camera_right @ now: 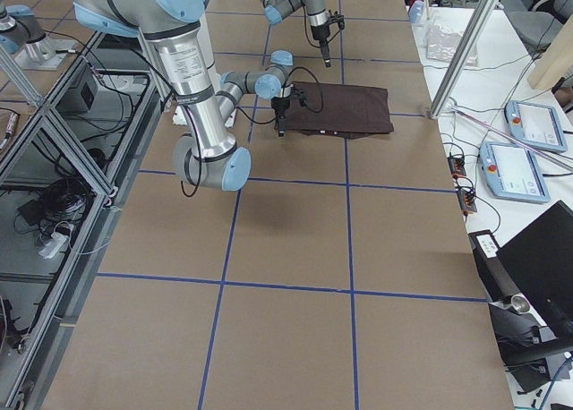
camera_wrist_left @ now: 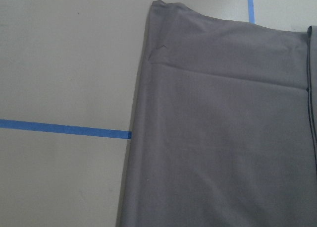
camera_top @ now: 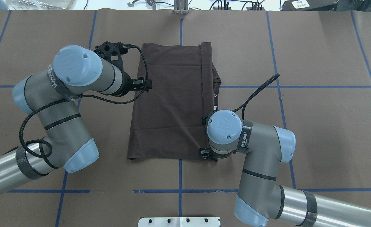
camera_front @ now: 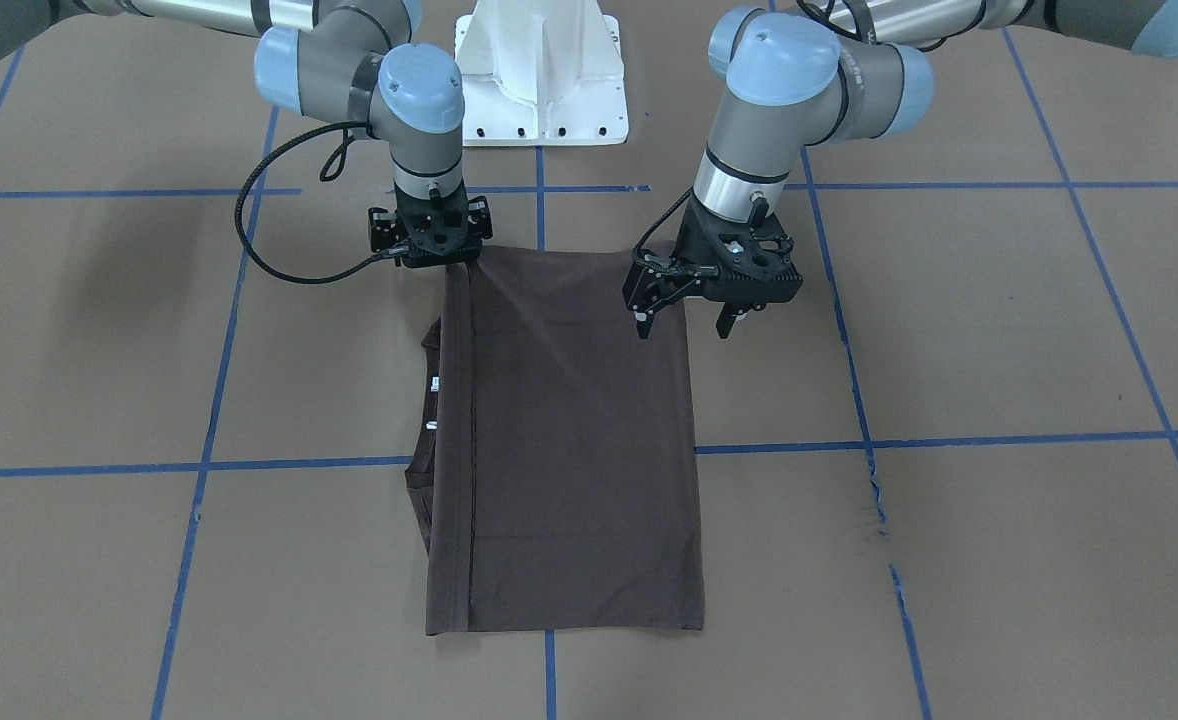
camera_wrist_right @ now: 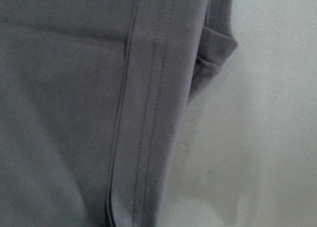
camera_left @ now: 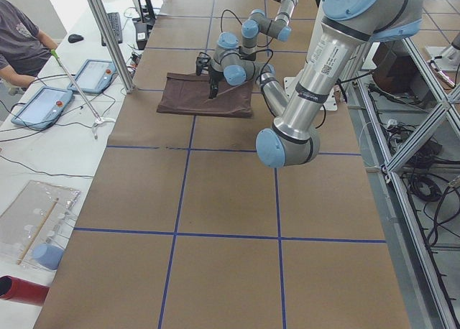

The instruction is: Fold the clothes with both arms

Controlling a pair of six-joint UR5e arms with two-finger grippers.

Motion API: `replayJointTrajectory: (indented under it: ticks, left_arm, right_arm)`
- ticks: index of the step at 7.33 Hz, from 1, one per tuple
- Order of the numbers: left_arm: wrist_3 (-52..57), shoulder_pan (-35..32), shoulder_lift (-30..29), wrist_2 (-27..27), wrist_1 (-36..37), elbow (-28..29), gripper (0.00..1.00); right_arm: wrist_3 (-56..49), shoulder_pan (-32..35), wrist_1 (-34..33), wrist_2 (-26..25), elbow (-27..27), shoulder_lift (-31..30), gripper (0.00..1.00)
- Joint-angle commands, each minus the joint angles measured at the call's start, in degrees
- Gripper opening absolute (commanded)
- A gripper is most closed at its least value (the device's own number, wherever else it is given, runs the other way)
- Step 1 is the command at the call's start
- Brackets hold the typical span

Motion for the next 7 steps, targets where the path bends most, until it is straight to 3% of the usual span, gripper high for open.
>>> replayJointTrajectory:
  ticks: [1, 7]
  left_arm:
    - [-0.1, 0.0, 0.0, 0.0, 0.0, -0.1, 1.00]
    - [-0.1, 0.0, 0.0, 0.0, -0.4, 0.2, 1.00]
  right_arm:
    - [-0.2, 0.7, 0.0, 0.0, 0.0, -0.6, 1.00]
    - [-0.4, 2.1, 0.8, 0.1, 0.2, -2.4, 1.00]
